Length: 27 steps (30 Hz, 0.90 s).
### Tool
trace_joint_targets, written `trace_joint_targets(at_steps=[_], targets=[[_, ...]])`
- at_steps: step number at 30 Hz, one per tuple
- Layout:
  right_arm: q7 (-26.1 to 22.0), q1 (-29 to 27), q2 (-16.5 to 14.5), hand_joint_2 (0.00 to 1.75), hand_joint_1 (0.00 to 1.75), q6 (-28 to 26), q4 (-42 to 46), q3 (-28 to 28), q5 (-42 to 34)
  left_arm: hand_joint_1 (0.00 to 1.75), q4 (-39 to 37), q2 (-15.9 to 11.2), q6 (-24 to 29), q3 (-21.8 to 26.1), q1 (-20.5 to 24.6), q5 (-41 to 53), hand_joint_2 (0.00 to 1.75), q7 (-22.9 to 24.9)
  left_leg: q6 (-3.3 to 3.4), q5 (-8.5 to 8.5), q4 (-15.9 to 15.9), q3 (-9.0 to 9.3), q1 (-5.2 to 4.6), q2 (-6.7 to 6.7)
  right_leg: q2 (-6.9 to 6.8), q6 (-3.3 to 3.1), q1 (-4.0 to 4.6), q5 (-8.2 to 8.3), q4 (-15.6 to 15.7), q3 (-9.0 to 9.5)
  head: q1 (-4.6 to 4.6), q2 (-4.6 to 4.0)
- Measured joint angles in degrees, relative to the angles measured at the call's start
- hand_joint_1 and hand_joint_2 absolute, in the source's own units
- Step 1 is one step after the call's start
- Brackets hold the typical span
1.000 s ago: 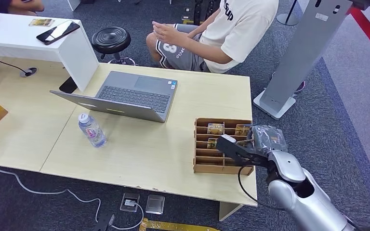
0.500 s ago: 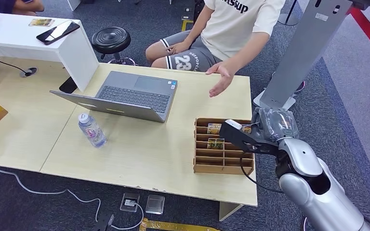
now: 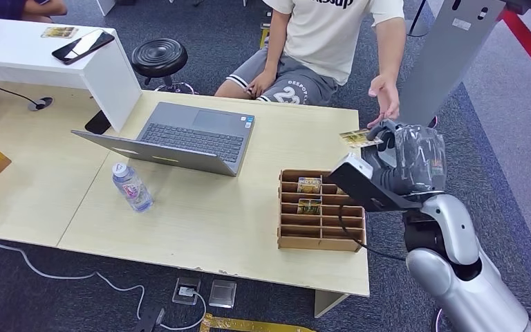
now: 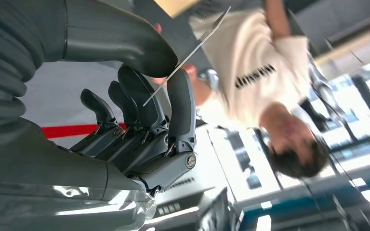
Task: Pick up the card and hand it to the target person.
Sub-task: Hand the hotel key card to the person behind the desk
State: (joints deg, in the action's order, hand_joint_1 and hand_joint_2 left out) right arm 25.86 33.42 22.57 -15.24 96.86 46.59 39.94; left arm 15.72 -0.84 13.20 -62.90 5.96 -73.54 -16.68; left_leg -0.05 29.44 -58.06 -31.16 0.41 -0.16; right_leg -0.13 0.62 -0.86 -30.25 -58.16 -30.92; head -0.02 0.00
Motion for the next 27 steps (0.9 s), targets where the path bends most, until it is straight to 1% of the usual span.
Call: trace_joint_targets(at_steps=[2,5,10,17,27], targets=[[-2.24,-0.01,-0.33,1.75,1.54,-2.85,-0.90,-0.08,-0.62,0.00,0.00,0.03,0.00,-0.22,0.01,0.03,1.75,-0.06,0.00,0.00,0.00,-0.01,0.00,0.00,0.00,0.00,0.00,0.00,0.00,0.00,0.01,0.00],[-3.63,-0.01,-1.09,1.75,1.54,-4.36,-2.95,0.08,-1.95,0.00,0.00,0.05,0.00,-0.50,0.01,0.04,1.75,-0.09,0.00,0.00,0.00,-0.01,0.00,0.00,0.00,0.00,0.00,0.00,0.00,0.01,0.02,0.00],[-4.21,0.13,-2.73,1.75,1.54,-5.57,-7.54,1.15,-3.72,0.00,0.00,0.04,0.00,-0.59,0.03,0.04,1.75,-0.02,0.00,0.00,0.00,-0.02,0.00,-0.02,-0.01,0.00,0.00,0.00,-0.01,0.01,-0.01,0.00],[-4.50,0.63,-4.79,1.75,1.54,-7.88,-13.77,2.85,-2.79,0.00,0.02,0.05,0.00,-0.81,0.08,0.18,1.75,0.09,0.00,0.00,0.00,-0.04,0.00,-0.02,-0.02,0.00,0.00,0.00,-0.02,-0.01,-0.01,0.00],[-6.70,2.64,-7.66,1.75,1.54,-11.12,-21.12,4.38,-2.56,0.00,0.02,0.04,0.00,-1.63,0.17,0.56,1.75,0.20,0.04,-0.05,0.00,-0.04,0.00,-0.11,-0.10,0.00,0.00,0.00,-0.02,0.02,-0.05,0.00]])
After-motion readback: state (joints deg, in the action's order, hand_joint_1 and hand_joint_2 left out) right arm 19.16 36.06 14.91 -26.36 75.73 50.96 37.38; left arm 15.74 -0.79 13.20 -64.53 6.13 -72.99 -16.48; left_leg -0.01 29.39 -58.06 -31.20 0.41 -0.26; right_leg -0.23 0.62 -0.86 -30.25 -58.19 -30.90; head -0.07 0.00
